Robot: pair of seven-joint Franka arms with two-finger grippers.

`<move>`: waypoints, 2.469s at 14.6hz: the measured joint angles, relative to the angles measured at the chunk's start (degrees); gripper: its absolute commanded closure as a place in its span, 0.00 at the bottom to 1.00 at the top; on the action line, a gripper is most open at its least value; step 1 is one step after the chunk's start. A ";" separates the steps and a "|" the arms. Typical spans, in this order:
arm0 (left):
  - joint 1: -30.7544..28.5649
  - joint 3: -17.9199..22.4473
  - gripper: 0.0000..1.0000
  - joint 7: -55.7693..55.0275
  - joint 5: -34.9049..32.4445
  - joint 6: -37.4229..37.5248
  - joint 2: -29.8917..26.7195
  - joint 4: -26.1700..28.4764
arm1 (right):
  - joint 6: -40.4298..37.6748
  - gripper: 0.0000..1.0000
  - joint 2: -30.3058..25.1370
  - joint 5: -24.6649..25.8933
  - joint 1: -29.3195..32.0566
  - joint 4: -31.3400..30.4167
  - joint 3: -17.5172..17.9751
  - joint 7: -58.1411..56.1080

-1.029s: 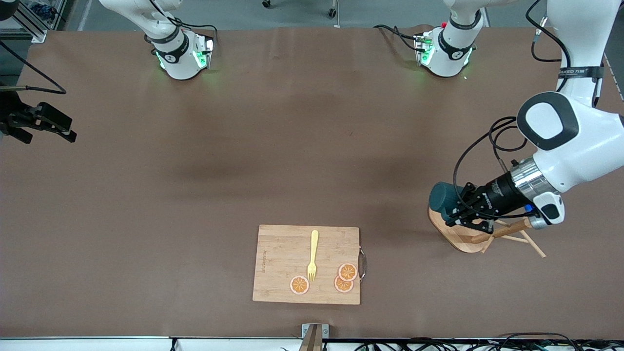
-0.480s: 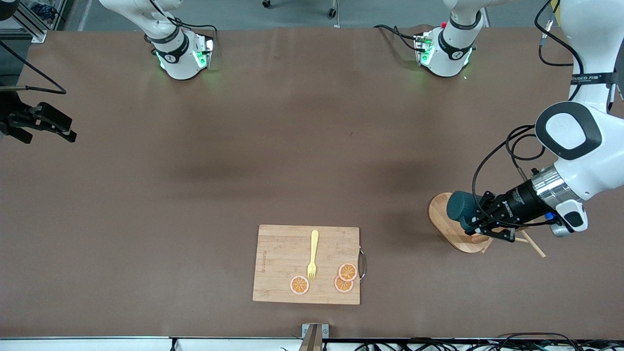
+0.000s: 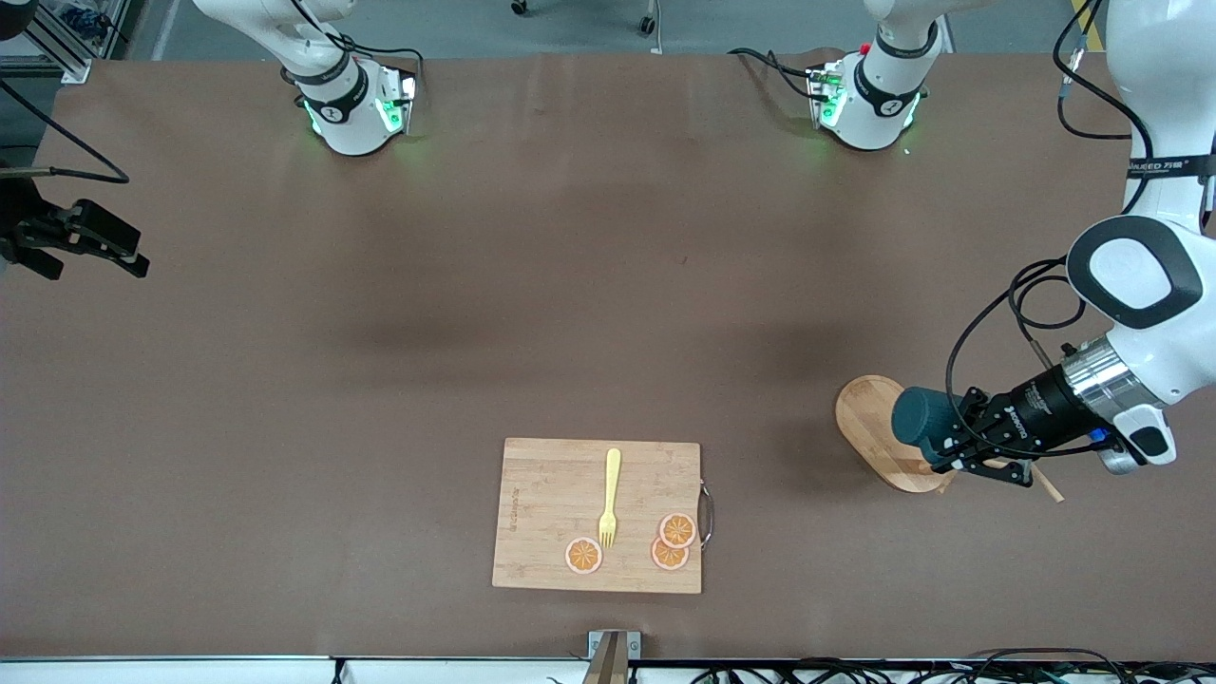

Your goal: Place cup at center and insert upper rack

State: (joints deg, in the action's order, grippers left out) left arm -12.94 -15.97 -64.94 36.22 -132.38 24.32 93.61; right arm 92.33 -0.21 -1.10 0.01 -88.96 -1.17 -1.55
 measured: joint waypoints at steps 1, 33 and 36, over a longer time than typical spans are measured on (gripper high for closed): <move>-0.14 0.06 0.96 0.14 0.00 0.00 0.31 -0.23 | 0.00 0.00 0.00 0.00 0.00 0.00 0.00 0.00; -5.00 0.63 0.00 30.14 -18.49 25.06 -20.00 -3.80 | -0.06 0.00 0.00 0.00 0.00 -0.03 -0.01 0.00; -5.13 0.68 0.00 40.53 -21.62 28.45 -21.69 -3.75 | -0.21 0.00 0.00 0.00 0.00 -0.03 -0.03 0.00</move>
State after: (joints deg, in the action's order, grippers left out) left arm -18.07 -15.29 -24.41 14.60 -103.93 2.63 89.86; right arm 92.12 -0.21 -1.10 0.01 -88.99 -1.20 -1.55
